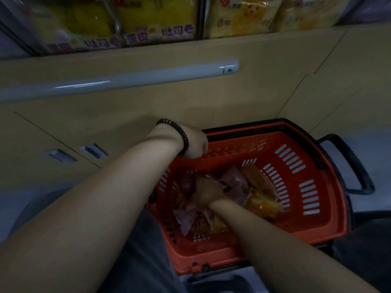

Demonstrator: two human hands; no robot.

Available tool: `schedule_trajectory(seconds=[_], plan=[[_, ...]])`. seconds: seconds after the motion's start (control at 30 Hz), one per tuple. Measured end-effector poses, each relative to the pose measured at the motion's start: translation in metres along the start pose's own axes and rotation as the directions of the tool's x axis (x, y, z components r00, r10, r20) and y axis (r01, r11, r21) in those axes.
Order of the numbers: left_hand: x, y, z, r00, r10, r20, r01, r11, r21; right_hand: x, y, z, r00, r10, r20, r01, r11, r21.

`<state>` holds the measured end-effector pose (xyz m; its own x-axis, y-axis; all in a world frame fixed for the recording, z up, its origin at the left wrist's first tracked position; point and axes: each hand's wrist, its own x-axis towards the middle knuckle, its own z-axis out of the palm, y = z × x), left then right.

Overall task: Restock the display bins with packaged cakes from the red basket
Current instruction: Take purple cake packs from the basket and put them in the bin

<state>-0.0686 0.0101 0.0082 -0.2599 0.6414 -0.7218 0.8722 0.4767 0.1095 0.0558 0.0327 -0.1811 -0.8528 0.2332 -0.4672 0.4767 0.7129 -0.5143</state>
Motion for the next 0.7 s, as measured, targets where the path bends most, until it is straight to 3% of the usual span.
schedule_trajectory(seconds=[0.03, 0.17, 0.27, 0.37, 0.47, 0.63, 0.7], plan=[[0.001, -0.002, 0.0, 1.0, -0.018, 0.013, 0.019, 0.999, -0.037, -0.005, 0.005, -0.017, 0.999, 0.035, 0.04, -0.039, 0.996, 0.077], [-0.005, -0.005, 0.001, 1.0, -0.007, -0.019, 0.004, 0.986, -0.166, -0.033, 0.025, -0.086, 0.952, -0.072, 0.297, -0.07, 0.895, 0.44], [-0.023, 0.002, 0.0, 0.998, 0.009, -0.065, -0.028, 0.954, -0.298, -0.062, 0.032, -0.15, 0.938, -0.133, 0.319, -0.1, 0.779, 0.619], [-0.035, 0.012, 0.001, 0.979, 0.084, -0.183, -0.169, 0.837, -0.52, -0.091, 0.034, -0.208, 0.95, -0.186, 0.252, -0.037, 0.733, 0.679], [-0.037, 0.013, 0.006, 0.938, 0.134, -0.319, -0.314, 0.718, -0.621, -0.105, 0.04, -0.233, 0.973, -0.159, 0.168, -0.018, 0.671, 0.742], [-0.039, 0.026, 0.006, 0.892, -0.008, -0.452, -0.388, 0.498, -0.775, -0.107, 0.034, -0.238, 0.987, -0.044, -0.156, 0.152, 0.594, 0.79], [-0.046, 0.036, 0.002, 0.855, -0.089, -0.511, -0.436, 0.41, -0.801, -0.111, 0.028, -0.247, 0.967, -0.074, -0.242, 0.247, 0.476, 0.844]])
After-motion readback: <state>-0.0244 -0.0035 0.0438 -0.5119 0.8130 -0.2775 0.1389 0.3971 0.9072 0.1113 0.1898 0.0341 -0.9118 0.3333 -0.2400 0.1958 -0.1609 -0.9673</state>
